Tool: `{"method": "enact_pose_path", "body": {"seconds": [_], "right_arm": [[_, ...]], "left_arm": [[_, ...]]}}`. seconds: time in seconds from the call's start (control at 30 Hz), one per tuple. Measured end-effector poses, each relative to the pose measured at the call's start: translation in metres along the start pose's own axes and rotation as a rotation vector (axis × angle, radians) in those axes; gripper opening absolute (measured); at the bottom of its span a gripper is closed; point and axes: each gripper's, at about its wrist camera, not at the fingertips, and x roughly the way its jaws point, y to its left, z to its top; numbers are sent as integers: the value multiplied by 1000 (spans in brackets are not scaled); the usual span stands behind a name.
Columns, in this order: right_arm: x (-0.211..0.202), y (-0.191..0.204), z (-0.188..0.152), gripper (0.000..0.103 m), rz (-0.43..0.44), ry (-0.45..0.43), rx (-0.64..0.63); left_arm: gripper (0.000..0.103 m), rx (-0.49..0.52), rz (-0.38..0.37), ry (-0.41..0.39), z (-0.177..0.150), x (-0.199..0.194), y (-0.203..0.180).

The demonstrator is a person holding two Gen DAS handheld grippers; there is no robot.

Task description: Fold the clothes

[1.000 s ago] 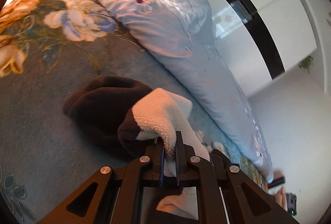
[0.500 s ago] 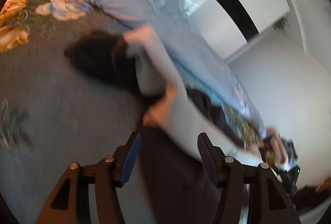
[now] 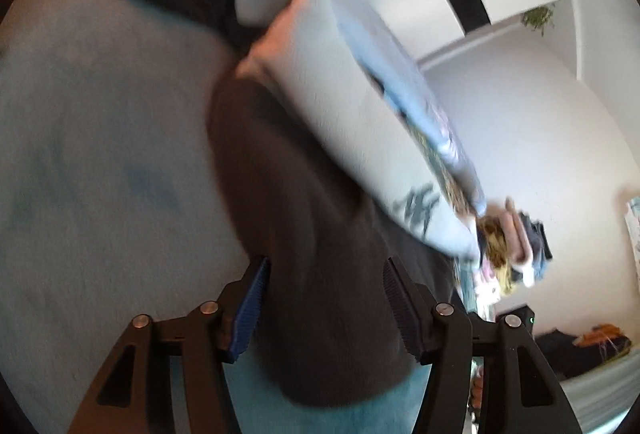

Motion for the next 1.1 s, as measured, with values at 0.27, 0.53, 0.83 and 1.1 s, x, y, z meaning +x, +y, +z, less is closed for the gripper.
{"method": "enact_pose_path", "body": {"seconds": [0.27,0.53,0.83,1.1], "right_arm": [[-13,-17,-2,50,-2,-27,67],[-1,3,9,26,157,-34,71],[-34,24,29,16,205,-112,25],[-44,22,39,16,134,-110,10]], "left_arm": [[62,-43,-54,-3,-6,1,4],[61,6,-128,-45,1,-8,-20],[63,-13,-77,-45,-11,-20,-1],[53,-59,-63,-34,-12,-5,7]]}}
